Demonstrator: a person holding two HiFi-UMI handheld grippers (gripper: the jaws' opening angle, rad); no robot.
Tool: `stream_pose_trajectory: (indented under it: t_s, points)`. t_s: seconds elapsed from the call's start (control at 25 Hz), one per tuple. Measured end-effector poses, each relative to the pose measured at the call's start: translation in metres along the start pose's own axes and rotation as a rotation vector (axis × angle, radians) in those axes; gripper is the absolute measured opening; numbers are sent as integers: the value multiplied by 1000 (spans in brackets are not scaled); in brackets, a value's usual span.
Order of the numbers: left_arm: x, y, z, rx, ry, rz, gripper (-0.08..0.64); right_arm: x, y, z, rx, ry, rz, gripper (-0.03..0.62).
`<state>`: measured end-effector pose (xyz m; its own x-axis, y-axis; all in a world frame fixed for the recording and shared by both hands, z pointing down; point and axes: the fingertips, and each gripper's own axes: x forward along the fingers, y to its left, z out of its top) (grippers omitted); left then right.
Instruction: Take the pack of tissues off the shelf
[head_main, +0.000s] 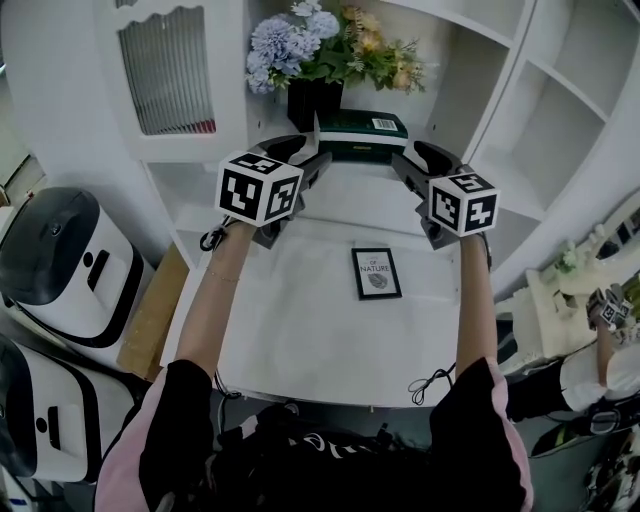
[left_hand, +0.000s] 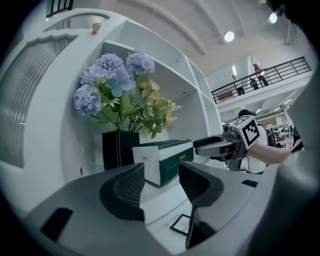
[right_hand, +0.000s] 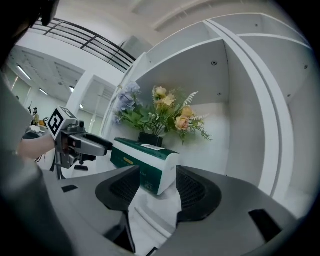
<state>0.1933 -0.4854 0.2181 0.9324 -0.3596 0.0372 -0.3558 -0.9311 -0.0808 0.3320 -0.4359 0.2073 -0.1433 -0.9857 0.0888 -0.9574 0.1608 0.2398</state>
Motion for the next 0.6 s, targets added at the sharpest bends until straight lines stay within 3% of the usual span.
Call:
stream_pose_trajectory:
  t_s: [0.44, 0.6]
  points:
    - [21, 4, 0, -6, 66, 8, 209, 16, -1, 0, -3, 80, 75, 222]
    - [29, 1, -5, -24, 67, 1, 209, 19, 2, -5, -55, 121, 55, 222]
